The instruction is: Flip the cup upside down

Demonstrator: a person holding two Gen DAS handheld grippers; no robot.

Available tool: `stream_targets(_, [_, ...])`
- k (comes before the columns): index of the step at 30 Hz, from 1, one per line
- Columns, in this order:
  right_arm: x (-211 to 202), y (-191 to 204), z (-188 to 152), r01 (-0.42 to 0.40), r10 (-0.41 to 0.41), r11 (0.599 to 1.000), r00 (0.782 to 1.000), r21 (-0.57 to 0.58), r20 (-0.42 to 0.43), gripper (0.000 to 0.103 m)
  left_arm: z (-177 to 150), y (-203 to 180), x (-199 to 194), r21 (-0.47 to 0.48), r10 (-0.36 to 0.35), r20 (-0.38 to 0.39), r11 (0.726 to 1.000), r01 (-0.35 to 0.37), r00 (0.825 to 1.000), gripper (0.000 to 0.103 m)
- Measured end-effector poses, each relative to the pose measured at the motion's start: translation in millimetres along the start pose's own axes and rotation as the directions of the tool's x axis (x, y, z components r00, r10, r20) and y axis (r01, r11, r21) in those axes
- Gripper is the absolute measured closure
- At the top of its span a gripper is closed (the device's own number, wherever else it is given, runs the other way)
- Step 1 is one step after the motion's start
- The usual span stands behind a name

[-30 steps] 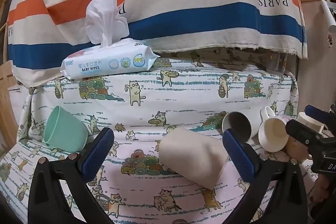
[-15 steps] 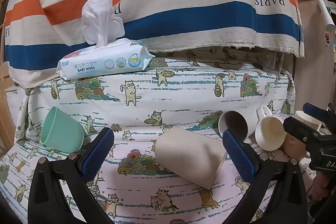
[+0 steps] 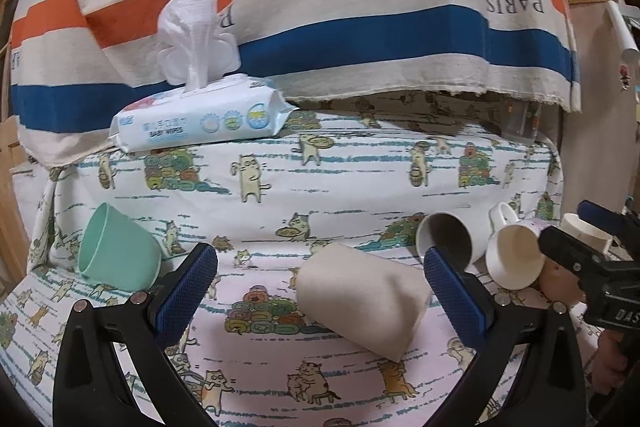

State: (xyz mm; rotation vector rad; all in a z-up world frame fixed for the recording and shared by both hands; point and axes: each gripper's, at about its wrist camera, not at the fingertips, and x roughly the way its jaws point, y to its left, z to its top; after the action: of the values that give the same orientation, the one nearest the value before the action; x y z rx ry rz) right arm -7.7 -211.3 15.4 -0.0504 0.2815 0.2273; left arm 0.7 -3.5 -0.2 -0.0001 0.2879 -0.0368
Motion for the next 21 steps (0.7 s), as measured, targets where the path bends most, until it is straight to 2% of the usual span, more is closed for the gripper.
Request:
stream_targets(3, [0.3,-4.3,0.5,0.014,-0.014,1.0,1.0,0.019,0.0,0.004,0.4,-4.9,0.7,0.022,-0.001,-0.002,1.0,0.001,1.0,0.0])
stream_targets(21, [-0.1,-5.1,0.6,0.044,-0.044,0.999,0.999,0.017,-0.001,0.001,0.1,0.3,1.2,-0.002,0.02,-0.006,1.0,-0.02,1.0,0.0])
